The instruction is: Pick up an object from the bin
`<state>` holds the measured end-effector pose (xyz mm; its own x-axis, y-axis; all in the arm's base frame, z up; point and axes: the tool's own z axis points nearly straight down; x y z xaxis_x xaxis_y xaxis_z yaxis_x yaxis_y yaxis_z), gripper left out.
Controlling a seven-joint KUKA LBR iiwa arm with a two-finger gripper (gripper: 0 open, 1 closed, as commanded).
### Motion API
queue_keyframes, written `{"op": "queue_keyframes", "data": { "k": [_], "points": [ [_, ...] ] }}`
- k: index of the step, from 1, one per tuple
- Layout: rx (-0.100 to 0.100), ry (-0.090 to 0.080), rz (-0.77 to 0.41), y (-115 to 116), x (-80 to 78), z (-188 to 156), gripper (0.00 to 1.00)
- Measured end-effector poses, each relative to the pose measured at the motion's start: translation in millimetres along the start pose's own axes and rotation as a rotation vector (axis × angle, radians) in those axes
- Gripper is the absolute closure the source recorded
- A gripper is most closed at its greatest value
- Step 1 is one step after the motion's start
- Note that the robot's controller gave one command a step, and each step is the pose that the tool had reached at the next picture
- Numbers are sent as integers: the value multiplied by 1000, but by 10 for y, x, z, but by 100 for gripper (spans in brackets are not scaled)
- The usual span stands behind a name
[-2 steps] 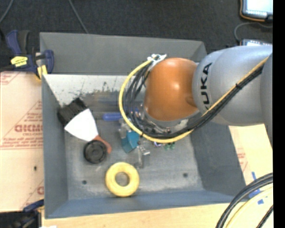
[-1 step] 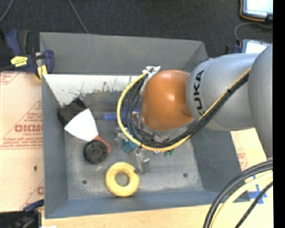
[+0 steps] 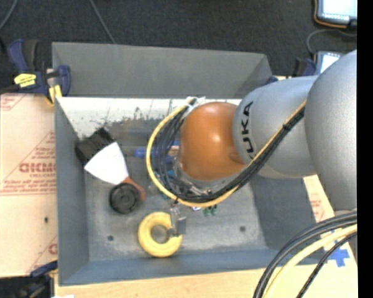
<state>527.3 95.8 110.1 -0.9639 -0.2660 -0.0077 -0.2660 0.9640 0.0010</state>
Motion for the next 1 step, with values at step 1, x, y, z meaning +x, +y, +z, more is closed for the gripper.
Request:
{"op": "queue_keyframes", "data": {
  "k": [1],
  "points": [
    [1, 0, -188, 89, 34, 49, 0]
  ]
}}
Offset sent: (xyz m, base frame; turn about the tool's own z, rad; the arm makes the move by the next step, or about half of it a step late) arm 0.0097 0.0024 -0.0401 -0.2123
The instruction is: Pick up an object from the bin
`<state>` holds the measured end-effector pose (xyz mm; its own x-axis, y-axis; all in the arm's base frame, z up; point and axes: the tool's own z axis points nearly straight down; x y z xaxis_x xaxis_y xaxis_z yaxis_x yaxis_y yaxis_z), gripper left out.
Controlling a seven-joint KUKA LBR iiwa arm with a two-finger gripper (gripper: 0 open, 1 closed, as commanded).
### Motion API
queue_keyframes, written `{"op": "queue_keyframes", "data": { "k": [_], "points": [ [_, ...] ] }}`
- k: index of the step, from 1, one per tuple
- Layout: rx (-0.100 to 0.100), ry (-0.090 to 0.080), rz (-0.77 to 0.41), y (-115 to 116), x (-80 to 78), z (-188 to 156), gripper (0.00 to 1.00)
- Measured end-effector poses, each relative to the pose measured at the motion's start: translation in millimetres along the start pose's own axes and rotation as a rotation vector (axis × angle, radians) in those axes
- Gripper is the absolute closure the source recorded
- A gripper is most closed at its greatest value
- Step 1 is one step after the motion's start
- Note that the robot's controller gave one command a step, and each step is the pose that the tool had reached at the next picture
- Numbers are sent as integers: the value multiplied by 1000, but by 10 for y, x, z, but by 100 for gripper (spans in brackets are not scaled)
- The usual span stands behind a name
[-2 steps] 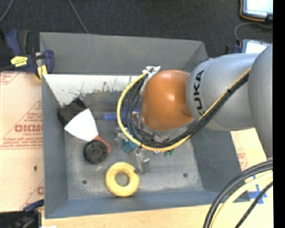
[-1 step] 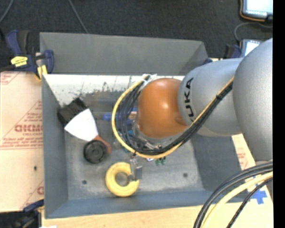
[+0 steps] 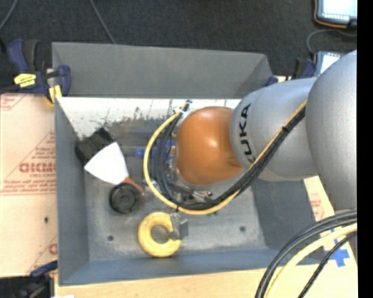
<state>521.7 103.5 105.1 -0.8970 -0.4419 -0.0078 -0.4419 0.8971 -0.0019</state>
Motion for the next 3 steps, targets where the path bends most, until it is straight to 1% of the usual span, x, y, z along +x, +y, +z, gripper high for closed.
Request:
{"op": "queue_keyframes", "data": {
  "k": [1, 2, 3],
  "points": [
    [-2, 1, -22, -122, -114, 349, 100],
    [-3, 1, -21, -123, -114, 349, 100],
    [-3, 0, -85, -92, -240, -1570, 100]
  ]
}}
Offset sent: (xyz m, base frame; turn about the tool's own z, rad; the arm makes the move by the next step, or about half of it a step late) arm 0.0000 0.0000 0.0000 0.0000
